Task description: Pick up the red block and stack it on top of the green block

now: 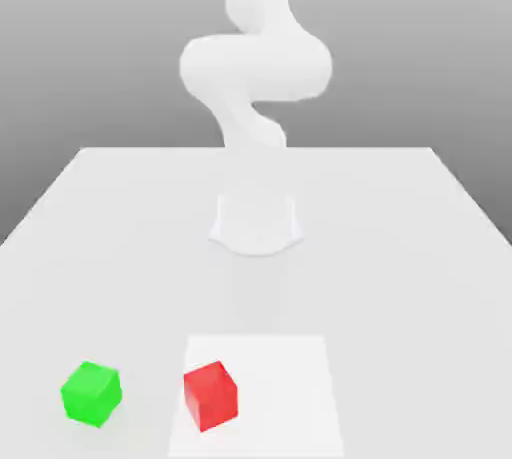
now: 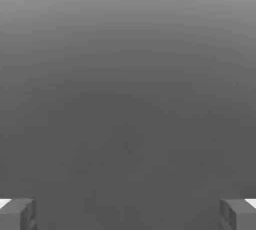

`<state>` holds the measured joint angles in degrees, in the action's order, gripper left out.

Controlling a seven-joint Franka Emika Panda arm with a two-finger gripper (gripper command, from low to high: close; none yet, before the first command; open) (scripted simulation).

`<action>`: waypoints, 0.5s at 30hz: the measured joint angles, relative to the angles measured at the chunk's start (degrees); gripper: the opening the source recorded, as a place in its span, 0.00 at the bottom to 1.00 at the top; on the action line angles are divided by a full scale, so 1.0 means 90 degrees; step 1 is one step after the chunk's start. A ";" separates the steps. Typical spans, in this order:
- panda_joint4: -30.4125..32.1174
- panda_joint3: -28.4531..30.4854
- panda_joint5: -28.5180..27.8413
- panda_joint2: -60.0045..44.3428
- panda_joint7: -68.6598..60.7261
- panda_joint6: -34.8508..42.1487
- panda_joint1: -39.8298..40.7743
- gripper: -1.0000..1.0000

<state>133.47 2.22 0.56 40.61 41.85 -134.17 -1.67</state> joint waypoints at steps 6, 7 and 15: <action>0.0460 0.0565 0.0199 -0.1425 -0.1117 -0.0649 -0.0402 0.50; 0.0534 0.0643 0.0239 -0.1657 -0.1307 -0.0753 -0.0452 0.50; 0.1130 0.1088 0.0569 -0.3513 -0.2809 -0.1593 -0.0694 0.50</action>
<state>143.64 12.01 5.69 8.99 16.57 -148.50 -7.92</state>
